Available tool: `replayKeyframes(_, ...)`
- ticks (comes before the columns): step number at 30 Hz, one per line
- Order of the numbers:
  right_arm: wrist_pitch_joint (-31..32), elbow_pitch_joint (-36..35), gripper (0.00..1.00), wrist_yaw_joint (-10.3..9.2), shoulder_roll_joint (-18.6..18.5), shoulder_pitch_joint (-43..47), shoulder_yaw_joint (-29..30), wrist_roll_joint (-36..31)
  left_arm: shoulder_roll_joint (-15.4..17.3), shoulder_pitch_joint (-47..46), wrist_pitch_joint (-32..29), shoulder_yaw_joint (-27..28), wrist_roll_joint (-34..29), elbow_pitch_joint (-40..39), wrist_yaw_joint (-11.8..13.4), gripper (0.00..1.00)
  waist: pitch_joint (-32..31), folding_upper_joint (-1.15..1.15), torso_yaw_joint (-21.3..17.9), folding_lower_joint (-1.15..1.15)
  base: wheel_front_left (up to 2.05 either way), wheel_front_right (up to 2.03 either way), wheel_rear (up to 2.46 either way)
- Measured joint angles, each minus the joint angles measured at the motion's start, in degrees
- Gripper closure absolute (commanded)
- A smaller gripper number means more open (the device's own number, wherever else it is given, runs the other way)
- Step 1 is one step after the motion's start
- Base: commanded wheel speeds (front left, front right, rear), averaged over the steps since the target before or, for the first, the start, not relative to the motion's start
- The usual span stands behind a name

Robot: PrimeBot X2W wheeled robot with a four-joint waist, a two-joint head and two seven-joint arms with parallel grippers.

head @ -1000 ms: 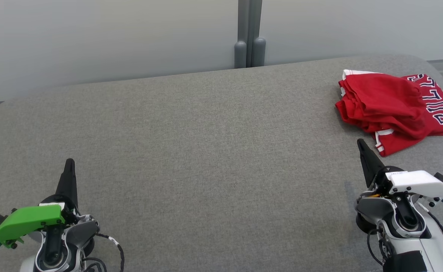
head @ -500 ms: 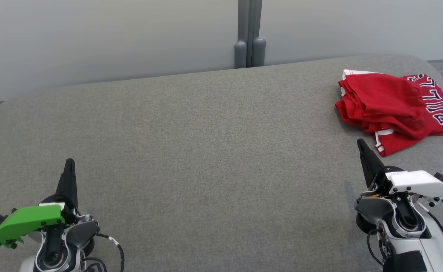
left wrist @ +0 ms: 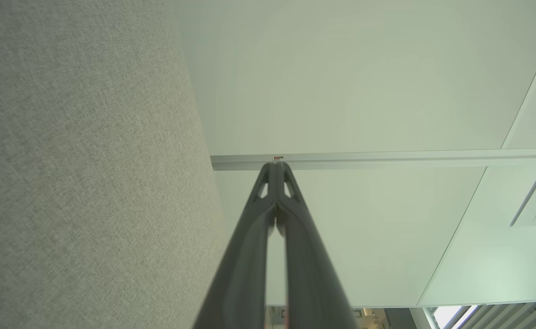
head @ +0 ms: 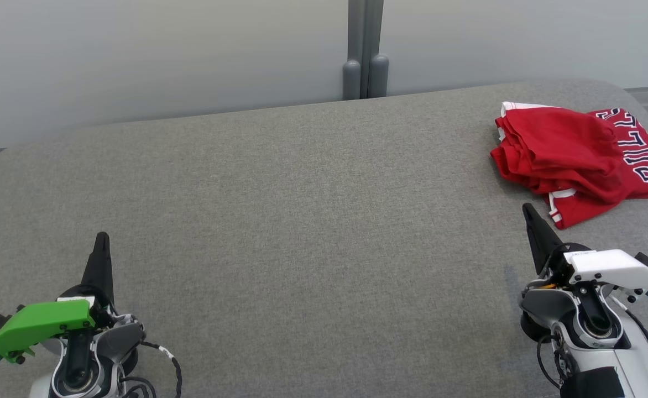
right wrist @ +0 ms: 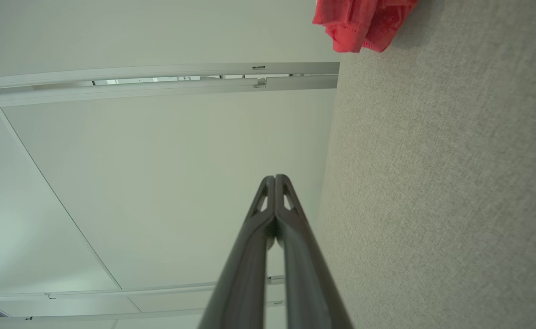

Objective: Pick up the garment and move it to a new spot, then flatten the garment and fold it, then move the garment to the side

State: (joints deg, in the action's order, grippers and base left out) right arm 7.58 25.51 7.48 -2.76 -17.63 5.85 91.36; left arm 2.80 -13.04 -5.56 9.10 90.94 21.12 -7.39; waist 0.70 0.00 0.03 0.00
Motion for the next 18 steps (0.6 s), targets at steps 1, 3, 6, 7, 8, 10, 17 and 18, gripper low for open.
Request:
replayKeyframes(1,0.0,0.0,1.00,0.00,0.0,0.0,0.0,0.0,0.0,0.0,0.0,0.0,0.0,0.0,0.0,1.00,0.0,0.00,0.0,0.00,0.00,0.00,0.00)
replayKeyframes(3,0.0,0.0,1.00,0.00,0.0,0.0,0.0,0.0,0.0,0.0,0.0,0.0,0.0,0.0,0.0,1.00,0.0,0.00,0.0,0.00,0.00,0.00,0.00)
replayKeyframes(6,0.0,0.0,1.00,0.00,0.0,0.0,0.0,0.0,0.0,0.0,0.0,0.0,0.0,0.0,0.0,1.00,0.0,0.00,0.0,0.00,0.00,0.00,0.00)
replayKeyframes(7,0.0,0.0,1.00,0.00,0.0,0.0,0.0,0.0,0.0,0.0,0.0,0.0,0.0,0.0,0.0,1.00,0.0,0.00,0.0,0.00,0.00,0.00,0.00)
replayKeyframes(8,0.0,0.0,1.00,-0.01,0.0,0.0,0.0,0.0,0.0,0.0,0.0,0.0,0.0,0.0,0.0,1.00,0.0,0.00,0.0,0.00,0.00,0.00,0.00)
replayKeyframes(10,0.0,0.0,1.00,-0.01,0.0,0.0,0.0,0.0,0.0,0.0,0.0,0.0,0.0,0.0,0.0,1.00,0.0,0.00,0.0,0.00,0.00,0.00,0.00)
replayKeyframes(17,0.0,0.0,1.00,0.00,0.0,0.0,0.0,0.0,0.0,0.0,0.0,0.0,0.0,0.0,0.0,1.00,0.0,0.00,0.0,0.00,0.00,0.00,0.00)
replayKeyframes(18,0.0,0.0,1.00,0.00,0.0,0.0,0.0,0.0,0.0,0.0,0.0,0.0,0.0,0.0,0.0,1.00,0.0,0.00,0.0,0.00,0.00,0.00,0.00)
